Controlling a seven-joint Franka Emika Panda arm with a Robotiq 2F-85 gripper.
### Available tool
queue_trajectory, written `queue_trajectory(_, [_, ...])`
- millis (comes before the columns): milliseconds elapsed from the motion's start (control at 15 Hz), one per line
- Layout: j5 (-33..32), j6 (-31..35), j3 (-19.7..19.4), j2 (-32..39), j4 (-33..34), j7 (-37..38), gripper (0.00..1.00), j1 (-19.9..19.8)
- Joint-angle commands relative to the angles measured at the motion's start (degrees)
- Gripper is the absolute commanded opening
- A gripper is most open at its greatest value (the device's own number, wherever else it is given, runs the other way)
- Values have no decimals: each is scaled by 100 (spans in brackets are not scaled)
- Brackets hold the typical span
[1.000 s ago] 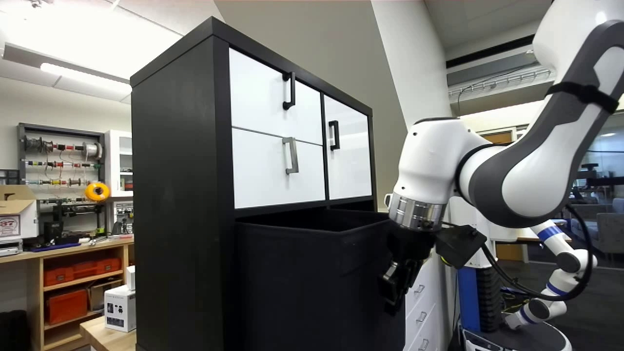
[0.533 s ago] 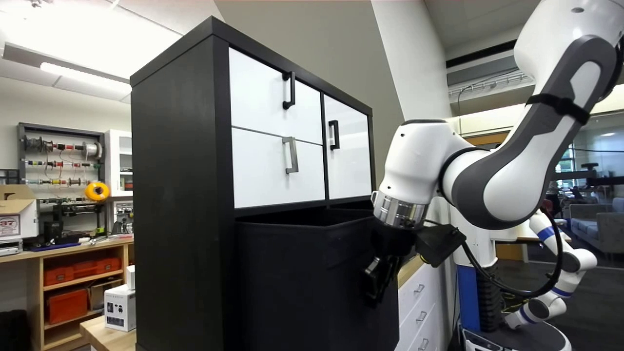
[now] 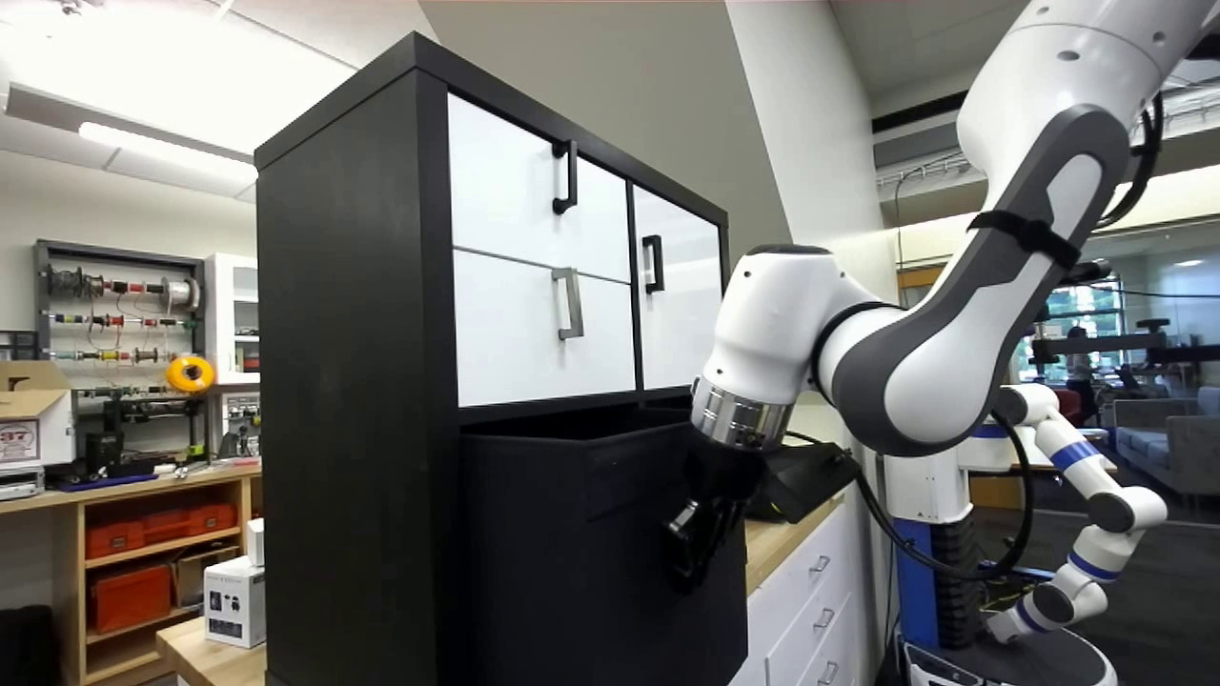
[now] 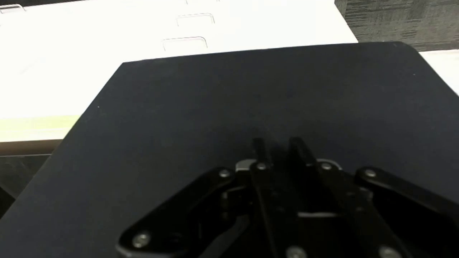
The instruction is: Close the bottom black drawer
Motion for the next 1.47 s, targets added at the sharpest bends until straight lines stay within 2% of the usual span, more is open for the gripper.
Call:
queue_trajectory(0, [-246,153,-149,679,817,199,24,115])
queue_trajectory(933, [-172,50,-196,1653,2164,37,23,218])
queue_trajectory(1067, [-140,28,-163,1690,2244,0,34,204])
queue_trajectory(1200, [-129,4,-146,1650,2219,-28,24,189])
queue_trajectory(1267, [-118,-12,-135,1636,2217,-36,24,183])
queue_trajectory(1333, [-107,-19,-120,1598,2177,-53,35,169])
queue_trajectory(1400, [-108,-20,-112,1566,2139,-61,51,166])
